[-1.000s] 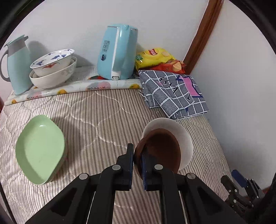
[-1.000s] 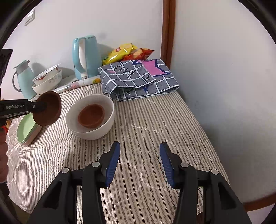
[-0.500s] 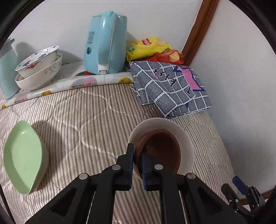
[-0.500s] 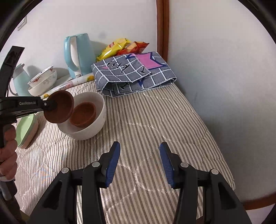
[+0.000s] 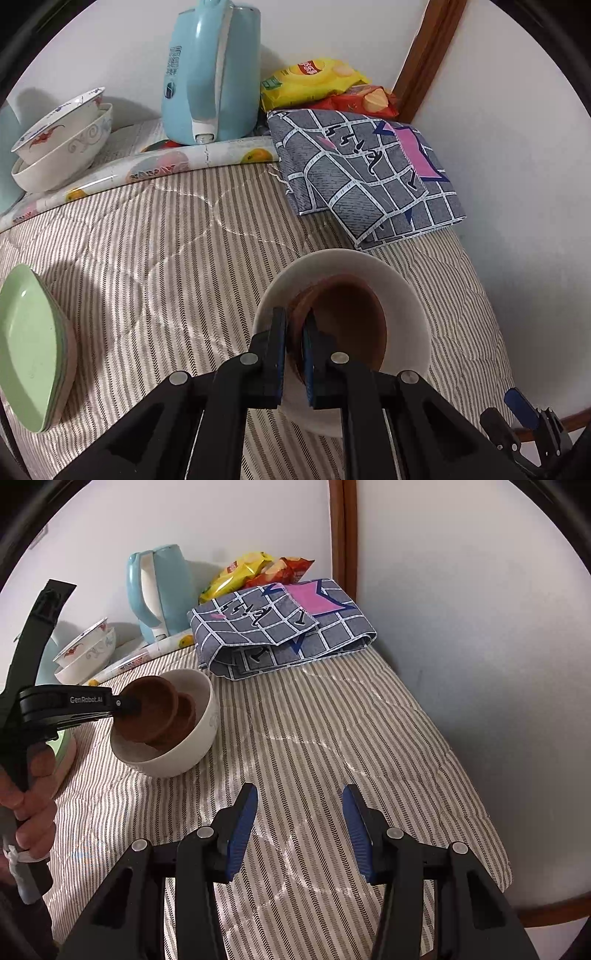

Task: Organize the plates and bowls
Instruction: 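Carry the left tool's brown bowl over the white bowl and lower it inside, then open the left tool and release the brown bowl onto the other brown bowl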

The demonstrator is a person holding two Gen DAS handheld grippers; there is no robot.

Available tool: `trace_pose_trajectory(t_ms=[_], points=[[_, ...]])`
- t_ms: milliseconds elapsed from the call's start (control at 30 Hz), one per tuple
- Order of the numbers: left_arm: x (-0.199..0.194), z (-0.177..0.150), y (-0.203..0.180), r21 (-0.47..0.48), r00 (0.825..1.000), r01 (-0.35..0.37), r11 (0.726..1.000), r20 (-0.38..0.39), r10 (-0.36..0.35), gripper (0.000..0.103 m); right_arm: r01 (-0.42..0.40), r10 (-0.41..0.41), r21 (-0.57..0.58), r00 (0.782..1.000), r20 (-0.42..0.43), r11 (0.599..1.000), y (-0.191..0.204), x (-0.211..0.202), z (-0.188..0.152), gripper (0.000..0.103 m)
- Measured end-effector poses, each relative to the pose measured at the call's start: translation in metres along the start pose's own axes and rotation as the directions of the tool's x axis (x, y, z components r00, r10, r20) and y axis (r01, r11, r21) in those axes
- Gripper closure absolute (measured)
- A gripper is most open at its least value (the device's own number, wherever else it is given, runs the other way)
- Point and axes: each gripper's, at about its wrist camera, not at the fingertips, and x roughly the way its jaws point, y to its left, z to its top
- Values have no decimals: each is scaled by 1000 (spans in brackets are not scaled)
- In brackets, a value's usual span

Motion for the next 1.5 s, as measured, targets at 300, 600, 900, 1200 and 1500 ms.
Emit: trace_pose_trajectory(t_ms=[300, 600, 900, 1200, 1500], points=[[10, 2, -4, -5, 1000, 15, 1000, -13, -15, 94, 1, -1, 3, 1000, -15, 1000, 0, 6, 1, 56], [16, 0, -5, -8, 999, 27, 1000, -21, -27, 94, -1, 1, -1, 1000, -25, 1000, 1, 8, 1, 56], [16, 0, -5, 0, 999, 30, 1000, -24, -30, 93, -7, 7, -1, 999, -33, 1000, 5, 10, 0, 56], [12, -3, -5, 11, 998, 43, 999, -45, -43, 84, -9, 9, 1, 999, -31, 1000, 8, 9, 1, 56], [0, -7, -10, 35, 999, 36, 999, -41, -35, 73, -11, 11, -6, 1000, -24, 1000, 12, 1, -2, 56]])
